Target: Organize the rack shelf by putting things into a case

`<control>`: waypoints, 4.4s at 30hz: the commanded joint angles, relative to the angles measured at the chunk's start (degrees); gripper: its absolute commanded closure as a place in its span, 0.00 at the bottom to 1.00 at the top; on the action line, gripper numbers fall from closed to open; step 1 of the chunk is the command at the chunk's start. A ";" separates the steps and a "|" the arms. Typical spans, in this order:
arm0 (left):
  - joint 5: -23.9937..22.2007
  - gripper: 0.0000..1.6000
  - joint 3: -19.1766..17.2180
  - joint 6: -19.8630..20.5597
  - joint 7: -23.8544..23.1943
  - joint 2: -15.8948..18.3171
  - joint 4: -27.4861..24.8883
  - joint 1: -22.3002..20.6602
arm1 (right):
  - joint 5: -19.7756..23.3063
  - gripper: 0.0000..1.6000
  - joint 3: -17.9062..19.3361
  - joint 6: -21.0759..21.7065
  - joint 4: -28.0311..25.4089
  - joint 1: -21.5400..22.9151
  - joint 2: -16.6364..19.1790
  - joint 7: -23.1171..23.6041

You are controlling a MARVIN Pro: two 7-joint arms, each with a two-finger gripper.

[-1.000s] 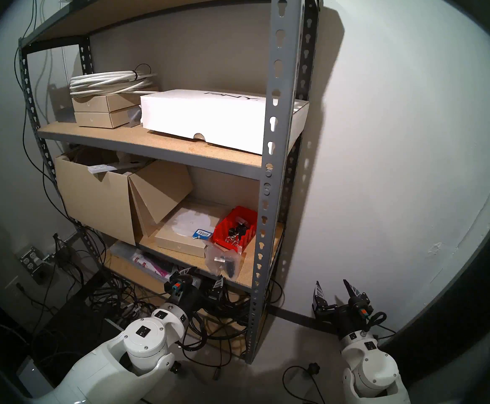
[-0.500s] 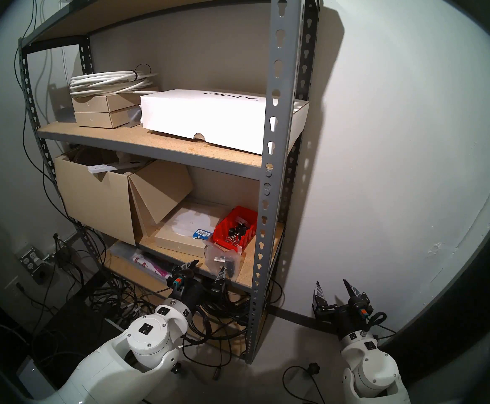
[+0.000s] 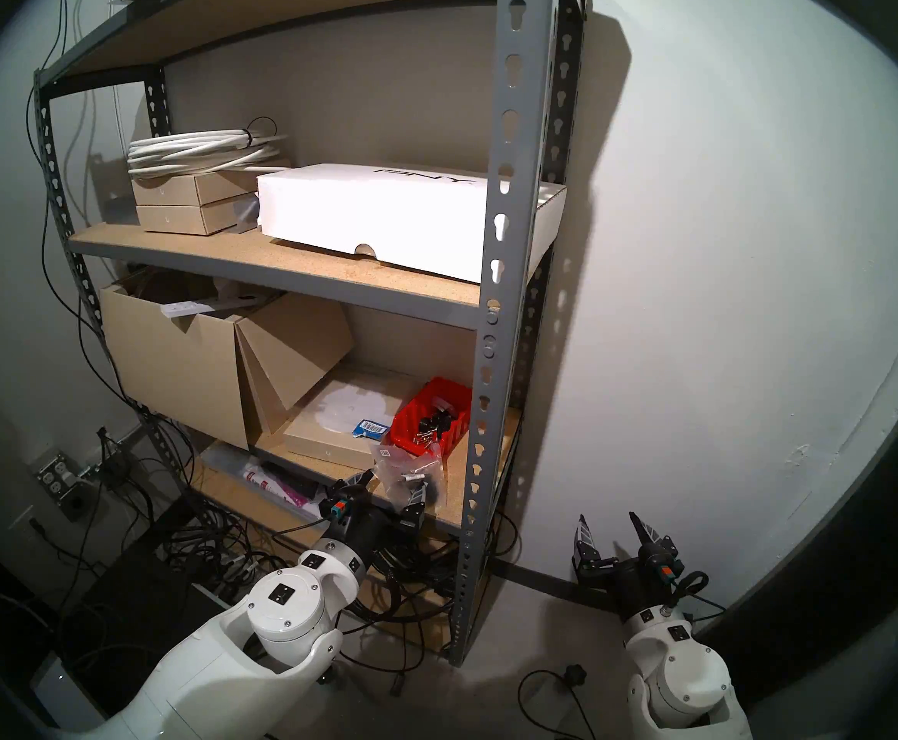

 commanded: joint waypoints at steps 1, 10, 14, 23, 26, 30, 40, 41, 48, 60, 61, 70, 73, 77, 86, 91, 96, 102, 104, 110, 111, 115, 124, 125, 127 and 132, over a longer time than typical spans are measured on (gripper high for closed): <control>0.42 0.00 0.11 0.55 0.56 -0.90 -0.16 -1.50 | 0.01 0.00 0.00 -0.10 -1.21 0.03 0.00 0.00; 0.55 0.02 0.84 -0.18 0.55 -1.34 2.54 -1.75 | 0.00 0.00 0.00 -0.09 -1.22 0.03 0.00 0.00; 0.66 0.06 0.97 -0.63 0.66 -1.59 3.17 -1.99 | 0.00 0.00 0.00 -0.09 -1.22 0.03 0.00 0.00; 0.65 0.12 1.05 -1.33 0.18 -1.82 4.19 -2.48 | 0.00 0.00 0.00 -0.09 -1.21 0.03 0.00 0.00; 0.77 0.15 1.12 -1.34 0.01 -2.08 4.73 -2.75 | 0.00 0.00 0.00 -0.09 -1.22 0.03 0.00 0.00; 0.93 0.18 1.22 -1.27 -0.29 -2.40 5.39 -3.06 | 0.00 0.00 0.00 -0.09 -1.22 0.03 0.00 0.00; 1.82 0.36 1.23 -1.49 -0.59 -3.04 6.66 -3.58 | 0.00 0.00 0.00 -0.09 -1.22 0.03 0.00 0.00; 1.88 0.45 1.19 -1.50 -0.63 -3.05 6.66 -3.55 | 0.00 0.00 0.00 -0.09 -1.22 0.03 0.00 0.00; 1.95 0.65 0.78 -2.18 -0.77 -2.65 6.28 -2.70 | 0.00 0.00 0.00 -0.09 -1.22 0.03 0.00 0.00; 1.37 1.00 -0.09 -3.83 -1.57 -1.71 5.01 -0.73 | 0.00 0.00 0.00 -0.09 -1.22 0.03 0.00 0.00; 1.36 1.00 -0.19 -4.07 -1.56 -1.61 4.70 -0.40 | 0.01 0.00 0.00 -0.10 -1.21 0.03 0.00 0.00; 0.82 1.00 -1.23 -5.97 -1.73 -0.30 0.32 1.98 | 0.01 0.00 0.00 -0.14 -1.16 0.06 0.01 0.01; 0.63 1.00 -1.72 -6.78 -1.82 0.10 -1.46 2.58 | 0.01 0.00 0.00 -0.15 -1.14 0.07 0.01 0.01; 0.58 1.00 -2.32 -6.98 -1.48 0.42 -2.98 2.96 | 0.01 0.00 0.00 -0.15 -1.15 0.07 0.01 0.01; -0.06 1.00 -2.80 -6.61 -1.81 0.97 -5.18 3.16 | 0.01 0.00 0.00 -0.14 -1.16 0.06 0.01 0.01; -0.53 1.00 -3.38 -6.25 -1.69 1.26 -6.58 2.83 | 0.01 0.00 0.00 -0.15 -1.15 0.07 0.01 0.01; -0.92 1.00 -4.14 -5.59 -1.67 1.80 -8.08 1.99 | 0.01 0.00 0.00 -0.16 -1.13 0.08 0.01 0.01; -1.42 1.00 -4.57 -4.09 -1.79 1.73 -8.28 -0.43 | 0.01 0.00 0.00 -0.16 -1.12 0.08 0.01 0.01; -1.53 1.00 -4.54 -3.72 -1.88 1.67 -8.26 -1.06 | 0.01 0.00 0.00 -0.16 -1.13 0.08 0.01 0.01; -1.77 1.00 -4.22 -1.89 -2.09 0.99 -8.08 -3.45 | 0.01 0.00 0.00 -0.16 -1.12 0.08 0.01 0.01; -1.87 1.00 -4.19 -1.52 -2.16 0.75 -7.79 -4.09 | 0.01 0.00 0.00 -0.17 -1.12 0.08 0.01 0.01; -2.02 1.00 -3.99 -0.02 -2.50 -0.22 -6.68 -6.64 | 0.01 0.00 0.00 -0.17 -1.11 0.09 0.01 0.01; -1.12 1.00 -2.82 2.82 -2.59 -2.73 -2.93 -11.73 | 0.01 0.00 0.00 -0.16 -1.12 0.08 0.01 0.01; -0.96 1.00 -2.60 3.10 -2.67 -2.91 -2.53 -12.16 | 0.01 0.00 0.00 -0.16 -1.13 0.08 0.01 0.01; -0.53 1.00 -2.24 3.36 -2.50 -3.47 -1.76 -12.90 | 0.01 0.00 0.00 -0.16 -1.13 0.08 0.01 0.01; 0.05 1.00 -1.69 4.00 -2.14 -4.79 0.19 -14.84 | 0.01 0.00 0.00 -0.17 -1.11 0.09 0.01 0.01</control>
